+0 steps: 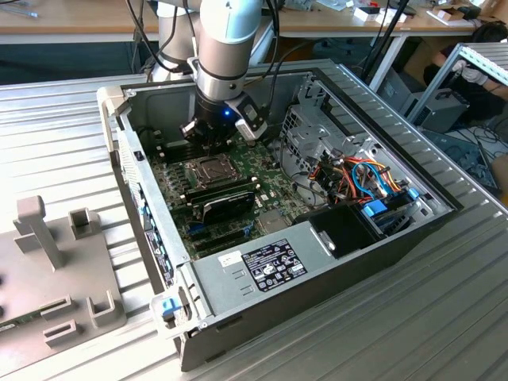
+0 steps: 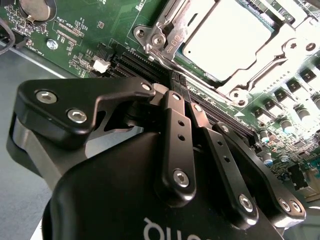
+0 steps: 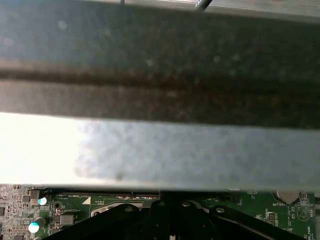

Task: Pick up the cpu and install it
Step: 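Install the first cpu locking lever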

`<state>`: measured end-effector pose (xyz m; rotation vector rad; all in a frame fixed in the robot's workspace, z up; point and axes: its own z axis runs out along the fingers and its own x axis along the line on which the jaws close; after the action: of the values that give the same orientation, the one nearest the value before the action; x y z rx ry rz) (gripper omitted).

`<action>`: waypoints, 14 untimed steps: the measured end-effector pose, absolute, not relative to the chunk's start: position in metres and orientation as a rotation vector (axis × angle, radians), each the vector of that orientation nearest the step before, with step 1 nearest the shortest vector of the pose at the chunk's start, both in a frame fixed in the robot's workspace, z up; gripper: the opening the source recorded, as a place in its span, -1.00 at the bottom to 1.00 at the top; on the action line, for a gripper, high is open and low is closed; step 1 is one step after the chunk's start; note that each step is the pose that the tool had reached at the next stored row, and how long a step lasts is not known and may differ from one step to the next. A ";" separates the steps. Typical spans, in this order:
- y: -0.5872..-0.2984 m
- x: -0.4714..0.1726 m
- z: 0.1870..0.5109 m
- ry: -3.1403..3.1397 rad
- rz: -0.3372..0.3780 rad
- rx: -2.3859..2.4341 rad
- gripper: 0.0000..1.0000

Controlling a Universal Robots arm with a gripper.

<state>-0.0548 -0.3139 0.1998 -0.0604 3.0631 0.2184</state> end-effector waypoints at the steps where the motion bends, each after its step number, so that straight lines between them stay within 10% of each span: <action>1: -0.314 -0.055 0.200 3.063 0.218 -0.060 -0.79; 14: -0.314 -0.055 0.198 3.063 0.219 -0.060 -0.79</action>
<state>-0.0547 -0.3139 0.1984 -0.0604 3.0628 0.2188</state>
